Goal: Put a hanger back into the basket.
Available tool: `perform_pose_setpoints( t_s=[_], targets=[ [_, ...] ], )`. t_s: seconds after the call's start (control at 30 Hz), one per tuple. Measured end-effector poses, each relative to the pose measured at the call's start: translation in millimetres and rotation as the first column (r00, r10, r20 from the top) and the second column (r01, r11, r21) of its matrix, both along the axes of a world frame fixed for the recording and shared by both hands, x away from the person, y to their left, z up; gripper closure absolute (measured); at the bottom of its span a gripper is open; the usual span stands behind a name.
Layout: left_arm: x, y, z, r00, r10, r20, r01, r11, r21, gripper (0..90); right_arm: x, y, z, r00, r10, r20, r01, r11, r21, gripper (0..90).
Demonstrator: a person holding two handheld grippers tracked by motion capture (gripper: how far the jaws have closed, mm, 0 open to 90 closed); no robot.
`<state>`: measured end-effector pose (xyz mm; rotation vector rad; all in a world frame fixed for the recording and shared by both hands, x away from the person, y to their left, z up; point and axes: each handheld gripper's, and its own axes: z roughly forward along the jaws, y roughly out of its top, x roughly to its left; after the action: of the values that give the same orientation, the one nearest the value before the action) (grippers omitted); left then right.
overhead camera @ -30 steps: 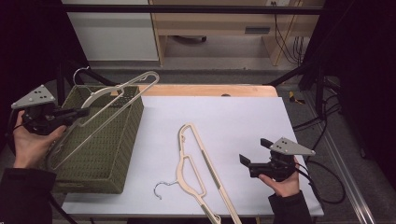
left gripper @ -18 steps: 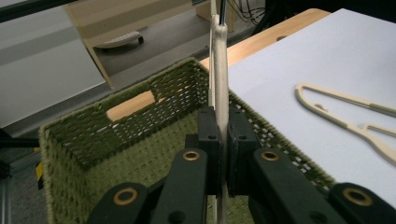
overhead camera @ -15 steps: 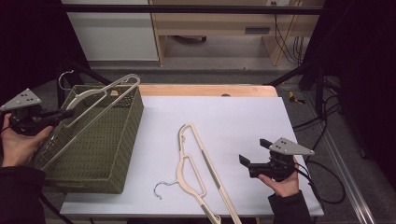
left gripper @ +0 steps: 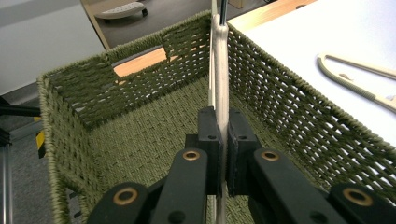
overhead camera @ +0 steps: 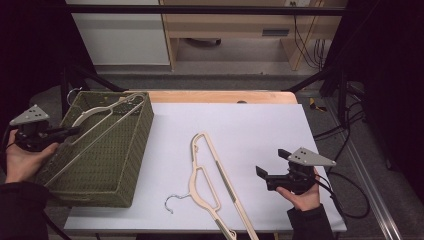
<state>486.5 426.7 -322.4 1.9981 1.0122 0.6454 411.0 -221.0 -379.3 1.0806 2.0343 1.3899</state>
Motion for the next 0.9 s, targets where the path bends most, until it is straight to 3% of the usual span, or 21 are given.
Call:
perform_pose_setpoints(
  t_s=[0.23, 0.37, 0.6, 0.7, 0.9],
  targets=[
    [0.1, -4.4, -30.8, 0.9995, 0.016, -0.027, -0.016, 0.9998, -0.008, 86.3, 0.2, 1.0, -0.5, 1.0000, 0.001, -0.004, -0.001, 1.0000, 0.000, 5.9],
    [-1.4, -10.2, -40.0, 0.9995, 0.019, -0.026, -0.020, 0.9998, -0.004, 85.9, 0.3, 1.0, -1.0, 0.9999, 0.010, -0.005, -0.010, 0.9999, -0.005, 5.9],
    [-2.6, -35.2, -55.6, 0.9968, 0.004, -0.080, 0.002, 0.9976, 0.069, 82.8, 0.1, 1.2, -1.1, 0.9999, 0.011, -0.004, -0.011, 0.9999, -0.007, 6.1],
    [-3.7, -38.0, -58.8, 0.9963, 0.003, -0.086, 0.004, 0.9968, 0.080, 82.0, 0.0, 1.3, -1.1, 0.9999, 0.013, -0.003, -0.013, 0.9999, -0.007, 6.1],
    [-3.2, -43.1, -72.5, 0.9881, -0.006, -0.154, 0.025, 0.9923, 0.121, 77.8, 0.2, 3.5, -1.9, 0.9999, 0.014, -0.008, -0.014, 0.9999, -0.003, 6.3]
  ],
)
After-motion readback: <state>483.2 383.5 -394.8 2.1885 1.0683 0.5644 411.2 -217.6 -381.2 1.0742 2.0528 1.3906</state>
